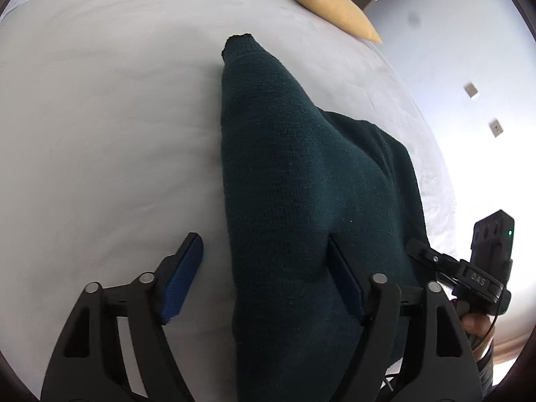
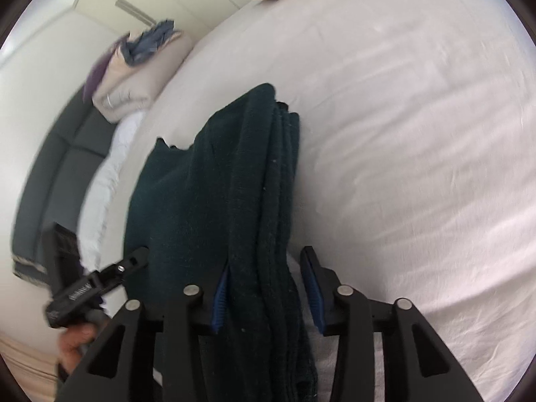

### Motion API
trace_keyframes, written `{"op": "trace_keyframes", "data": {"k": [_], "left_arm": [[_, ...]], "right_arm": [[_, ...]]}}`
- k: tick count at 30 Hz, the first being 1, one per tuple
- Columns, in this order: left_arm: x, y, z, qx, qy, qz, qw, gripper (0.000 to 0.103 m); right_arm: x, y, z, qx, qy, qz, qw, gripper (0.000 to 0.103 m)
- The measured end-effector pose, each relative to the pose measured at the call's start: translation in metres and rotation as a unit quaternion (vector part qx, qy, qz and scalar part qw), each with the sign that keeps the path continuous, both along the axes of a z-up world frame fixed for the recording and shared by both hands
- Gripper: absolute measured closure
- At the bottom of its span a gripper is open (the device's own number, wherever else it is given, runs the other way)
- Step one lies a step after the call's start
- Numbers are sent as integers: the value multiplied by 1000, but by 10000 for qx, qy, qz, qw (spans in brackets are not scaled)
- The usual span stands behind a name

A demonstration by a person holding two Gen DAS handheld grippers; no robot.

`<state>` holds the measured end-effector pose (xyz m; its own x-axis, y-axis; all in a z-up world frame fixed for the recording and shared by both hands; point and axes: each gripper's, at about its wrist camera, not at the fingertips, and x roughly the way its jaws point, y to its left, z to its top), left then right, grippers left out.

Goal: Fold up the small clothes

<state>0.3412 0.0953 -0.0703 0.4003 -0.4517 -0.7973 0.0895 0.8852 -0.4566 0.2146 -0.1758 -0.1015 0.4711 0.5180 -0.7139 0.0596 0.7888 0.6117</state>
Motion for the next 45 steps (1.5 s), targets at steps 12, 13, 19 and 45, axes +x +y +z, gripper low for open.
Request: {"op": "trace_keyframes", "data": {"k": [12, 13, 19, 45], "left_arm": [[-65, 1, 72, 1197, -1584, 682, 9777, 16], [-74, -5, 79, 1392, -1825, 721, 9706, 6], [-142, -45, 118, 2457, -3169, 930, 9113, 0], [-185, -42, 99, 2295, -1828, 1029, 9504, 0]], "right_arm": [[-79, -27, 40, -982, -690, -465, 9917, 35], [-87, -28, 46, -1147, -804, -557, 9886, 34], [-123, -14, 83, -1762, -1431, -731, 9712, 26], [-180, 12, 146, -2818, -1926, -1302, 9309, 0]]}}
